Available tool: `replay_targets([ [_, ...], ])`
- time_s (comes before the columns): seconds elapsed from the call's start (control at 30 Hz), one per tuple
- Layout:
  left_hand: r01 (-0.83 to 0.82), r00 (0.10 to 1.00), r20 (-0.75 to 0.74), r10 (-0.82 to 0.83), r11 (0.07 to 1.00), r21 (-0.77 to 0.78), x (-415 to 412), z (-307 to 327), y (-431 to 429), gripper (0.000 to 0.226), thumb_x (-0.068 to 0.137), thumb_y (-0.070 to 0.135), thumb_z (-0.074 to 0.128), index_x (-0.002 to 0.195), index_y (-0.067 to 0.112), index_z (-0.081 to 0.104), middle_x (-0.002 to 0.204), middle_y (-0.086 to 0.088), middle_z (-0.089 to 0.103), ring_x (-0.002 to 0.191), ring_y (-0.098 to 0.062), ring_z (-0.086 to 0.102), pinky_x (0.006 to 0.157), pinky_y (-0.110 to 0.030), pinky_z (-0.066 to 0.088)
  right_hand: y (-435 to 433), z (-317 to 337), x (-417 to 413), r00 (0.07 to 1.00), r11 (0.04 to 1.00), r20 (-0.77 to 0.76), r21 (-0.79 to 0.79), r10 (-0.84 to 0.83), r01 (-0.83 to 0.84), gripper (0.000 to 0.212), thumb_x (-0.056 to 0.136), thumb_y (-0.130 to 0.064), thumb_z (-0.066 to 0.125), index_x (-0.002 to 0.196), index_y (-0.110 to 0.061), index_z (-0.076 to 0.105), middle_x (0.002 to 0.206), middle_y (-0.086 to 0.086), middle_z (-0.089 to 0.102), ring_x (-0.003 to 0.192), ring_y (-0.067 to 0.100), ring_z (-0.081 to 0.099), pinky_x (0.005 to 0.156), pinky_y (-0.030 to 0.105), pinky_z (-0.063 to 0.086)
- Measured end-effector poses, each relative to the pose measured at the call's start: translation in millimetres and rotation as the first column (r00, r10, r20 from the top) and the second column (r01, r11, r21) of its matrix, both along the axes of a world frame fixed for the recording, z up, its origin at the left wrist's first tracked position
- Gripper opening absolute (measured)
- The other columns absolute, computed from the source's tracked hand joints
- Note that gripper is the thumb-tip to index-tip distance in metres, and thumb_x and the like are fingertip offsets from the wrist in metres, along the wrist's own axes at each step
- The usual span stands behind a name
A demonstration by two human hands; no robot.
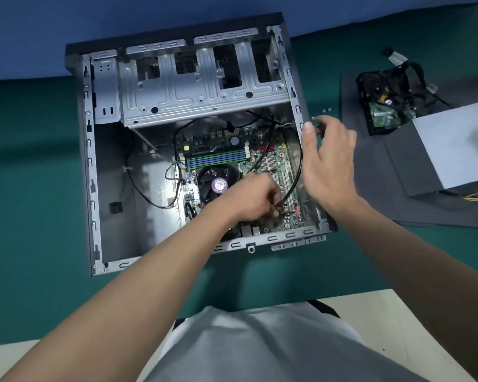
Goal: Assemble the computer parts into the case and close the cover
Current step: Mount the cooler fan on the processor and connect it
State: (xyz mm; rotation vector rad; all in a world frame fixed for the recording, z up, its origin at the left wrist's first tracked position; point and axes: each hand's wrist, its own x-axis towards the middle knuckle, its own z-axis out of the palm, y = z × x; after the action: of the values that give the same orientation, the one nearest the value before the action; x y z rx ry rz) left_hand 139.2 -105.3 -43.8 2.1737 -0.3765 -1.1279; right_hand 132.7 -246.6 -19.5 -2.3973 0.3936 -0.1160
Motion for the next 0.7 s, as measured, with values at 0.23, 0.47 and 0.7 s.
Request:
replay_targets([
  [0.23,0.019,0.889,0.435,-0.142,0.961,0.275,-1,-17,-14,0.013,0.085,0.001,0.062,0.085,0.008,0.050,0.066,-0.001,0.033,0.073,-0.025,0.047,0.069,-0.037,0.046,1,-5,6,0.996,0.995,-0.075,-0.093,-0.046,0.038,0.057,0.100,-0.052,0.021,0.129,-0.009,0.044,0.128,0.008,0.054,0.121,0.025,0.038,0.089,0.036,0.033],
  [0.47,-0.045,0.970,0.240,0.035,0.998,0.036,1,-23,-30,0.015,0.086,0.002,0.067,0.076,0.012,0.062,0.070,0.003,0.059,0.062,-0.003,0.057,0.071,-0.024,0.056,2,-5,10,0.990,0.990,-0.136,-0.141,-0.042,0.023,0.058,0.098,-0.056,0.019,0.126,-0.011,0.044,0.126,0.008,0.054,0.119,0.025,0.040,0.082,0.037,0.031],
  [0.7,-0.036,0.961,0.276,0.018,0.998,0.060,3,-31,-48,0.017,0.088,-0.001,0.052,0.082,0.015,0.049,0.064,0.005,0.046,0.056,-0.007,0.044,0.065,-0.031,0.043,2,-3,12,0.986,0.988,-0.162,-0.154,-0.046,0.021,0.056,0.099,-0.055,0.020,0.124,-0.011,0.046,0.123,0.007,0.056,0.118,0.024,0.042,0.083,0.037,0.034],
])
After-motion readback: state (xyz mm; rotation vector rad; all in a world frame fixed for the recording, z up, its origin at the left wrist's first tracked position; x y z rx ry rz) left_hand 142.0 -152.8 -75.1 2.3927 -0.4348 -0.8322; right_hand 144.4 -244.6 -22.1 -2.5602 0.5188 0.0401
